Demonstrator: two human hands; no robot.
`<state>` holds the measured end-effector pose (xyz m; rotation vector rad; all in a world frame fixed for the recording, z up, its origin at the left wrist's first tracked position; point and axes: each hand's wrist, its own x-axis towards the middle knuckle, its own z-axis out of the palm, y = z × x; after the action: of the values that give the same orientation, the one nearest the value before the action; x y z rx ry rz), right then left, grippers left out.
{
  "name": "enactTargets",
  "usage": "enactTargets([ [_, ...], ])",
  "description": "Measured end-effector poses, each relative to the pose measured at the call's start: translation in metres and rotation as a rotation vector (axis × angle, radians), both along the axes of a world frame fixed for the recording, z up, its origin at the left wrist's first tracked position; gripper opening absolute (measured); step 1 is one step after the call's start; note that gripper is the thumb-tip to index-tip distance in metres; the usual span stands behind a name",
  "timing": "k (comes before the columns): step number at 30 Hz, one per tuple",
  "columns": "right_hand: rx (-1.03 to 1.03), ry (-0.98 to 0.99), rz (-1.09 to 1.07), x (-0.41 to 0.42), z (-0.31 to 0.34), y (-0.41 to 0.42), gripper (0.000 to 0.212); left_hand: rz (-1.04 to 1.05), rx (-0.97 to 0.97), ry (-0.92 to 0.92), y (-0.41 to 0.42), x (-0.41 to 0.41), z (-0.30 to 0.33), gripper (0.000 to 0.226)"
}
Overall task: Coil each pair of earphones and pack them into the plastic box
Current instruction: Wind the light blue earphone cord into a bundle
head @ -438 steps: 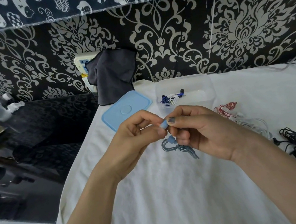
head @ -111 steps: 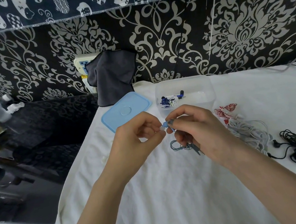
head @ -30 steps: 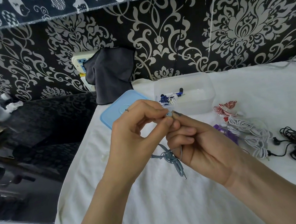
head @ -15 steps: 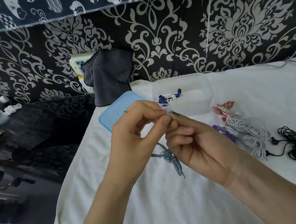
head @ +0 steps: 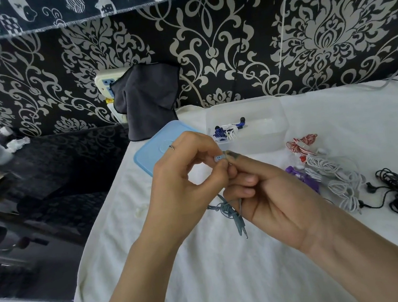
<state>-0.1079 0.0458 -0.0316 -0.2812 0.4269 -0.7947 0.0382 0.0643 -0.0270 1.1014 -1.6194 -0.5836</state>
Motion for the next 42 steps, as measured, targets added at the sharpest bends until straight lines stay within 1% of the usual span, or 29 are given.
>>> enactTargets([
  [2,-0.027,0.032,-0.015,0.0007,0.0021,0.0009,0.006,-0.002,0.012,0.025,-0.0002,-0.0016,0.0011,0.019],
  [7,-0.031,0.088,-0.049,0.0011,0.0046,0.0021,0.014,0.004,-0.008,-0.011,-0.0007,-0.0013,0.0033,0.028],
  [9,-0.04,0.091,-0.058,0.0018,0.0047,0.0019,0.009,0.016,-0.021,-0.025,-0.0007,-0.0009,0.0041,0.028],
  [15,-0.092,0.117,-0.059,0.0015,0.0018,-0.0006,0.011,0.05,-0.033,-0.054,-0.0001,0.0004,0.0041,0.022],
  [18,-0.112,0.135,-0.068,0.0013,0.0008,-0.0011,0.008,0.036,-0.026,-0.061,0.0005,0.0017,0.0032,0.015],
  [20,-0.102,0.128,-0.074,0.0014,0.001,-0.0018,0.009,0.016,-0.009,-0.035,0.0017,0.0018,0.0027,0.008],
  [22,-0.077,0.125,-0.083,0.0013,0.0013,-0.0027,0.014,0.012,0.012,-0.001,0.0024,0.0012,0.0022,0.005],
  [25,-0.075,0.12,-0.082,0.0009,0.0015,-0.0027,0.019,0.033,0.032,0.013,0.0022,0.0009,0.0009,0.007],
  [29,-0.122,0.145,-0.089,0.001,0.0019,-0.0024,0.019,0.025,0.045,0.038,0.0022,-0.0007,0.0018,0.01],
  [31,-0.157,0.169,-0.099,0.0012,0.0021,-0.0027,0.02,0.022,0.026,0.032,0.0018,-0.0013,0.0018,0.012],
  [34,-0.163,0.17,-0.111,-0.0001,0.0032,-0.0035,0.02,0.025,-0.041,-0.036,0.0001,0.0001,-0.001,0.009],
  [38,-0.116,0.104,-0.099,-0.0024,0.0057,-0.0024,0.007,0.034,-0.131,-0.081,-0.001,0.0023,-0.0036,0.01],
  [42,-0.063,0.049,-0.071,-0.0029,0.0062,-0.0022,0.006,0.057,-0.166,-0.117,-0.0023,0.0034,-0.0053,0.006],
])
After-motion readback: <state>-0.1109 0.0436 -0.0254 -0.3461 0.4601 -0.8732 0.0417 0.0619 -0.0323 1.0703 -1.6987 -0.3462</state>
